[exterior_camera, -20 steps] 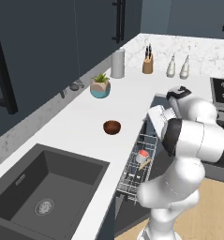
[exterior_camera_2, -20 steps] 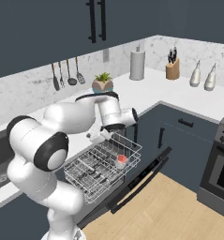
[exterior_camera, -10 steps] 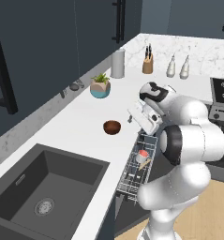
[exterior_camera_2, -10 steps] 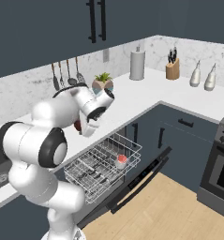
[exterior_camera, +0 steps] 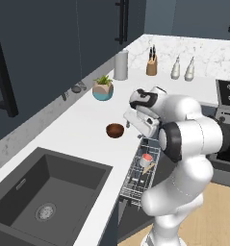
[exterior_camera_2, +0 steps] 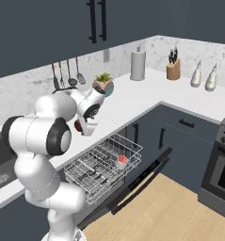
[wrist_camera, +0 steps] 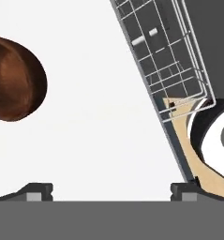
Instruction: Pick up the cup and bowl from the counter, place them in the dishwasher, and close the dishwasher door.
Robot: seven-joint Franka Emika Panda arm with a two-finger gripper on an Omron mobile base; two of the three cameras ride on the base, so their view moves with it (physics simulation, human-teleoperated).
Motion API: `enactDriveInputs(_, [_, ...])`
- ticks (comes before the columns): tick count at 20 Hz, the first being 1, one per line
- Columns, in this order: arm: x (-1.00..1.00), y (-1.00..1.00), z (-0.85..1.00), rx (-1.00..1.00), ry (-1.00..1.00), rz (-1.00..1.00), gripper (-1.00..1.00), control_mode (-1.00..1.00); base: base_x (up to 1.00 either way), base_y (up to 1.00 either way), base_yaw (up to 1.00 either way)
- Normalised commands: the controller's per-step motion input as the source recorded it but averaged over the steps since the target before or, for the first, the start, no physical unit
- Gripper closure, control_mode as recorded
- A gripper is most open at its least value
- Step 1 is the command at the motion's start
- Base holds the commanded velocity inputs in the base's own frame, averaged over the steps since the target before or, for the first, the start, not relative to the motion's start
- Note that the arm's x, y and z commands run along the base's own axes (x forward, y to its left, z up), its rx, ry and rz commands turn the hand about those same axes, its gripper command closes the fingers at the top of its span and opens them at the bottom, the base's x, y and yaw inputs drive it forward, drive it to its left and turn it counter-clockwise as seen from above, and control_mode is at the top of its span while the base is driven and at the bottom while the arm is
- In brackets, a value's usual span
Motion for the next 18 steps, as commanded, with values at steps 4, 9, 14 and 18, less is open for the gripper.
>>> enactDriveInputs(4, [0.39,0.14,-0.26,-0.07,-0.09,0.0,-1.0,-1.0,0.0,0.0,0.0])
enactDriveInputs(9, [0.43,0.11,-0.28,-0.07,-0.07,0.0,-1.0,-1.0,0.0,0.0,0.0])
enactDriveInputs(14, [0.49,0.09,-0.21,-0.07,-0.02,0.0,-1.0,-1.0,0.0,0.0,0.0])
enactDriveInputs(18, [0.49,0.07,-0.23,-0.08,0.0,0.0,-1.0,-1.0,0.0,0.0,0.0])
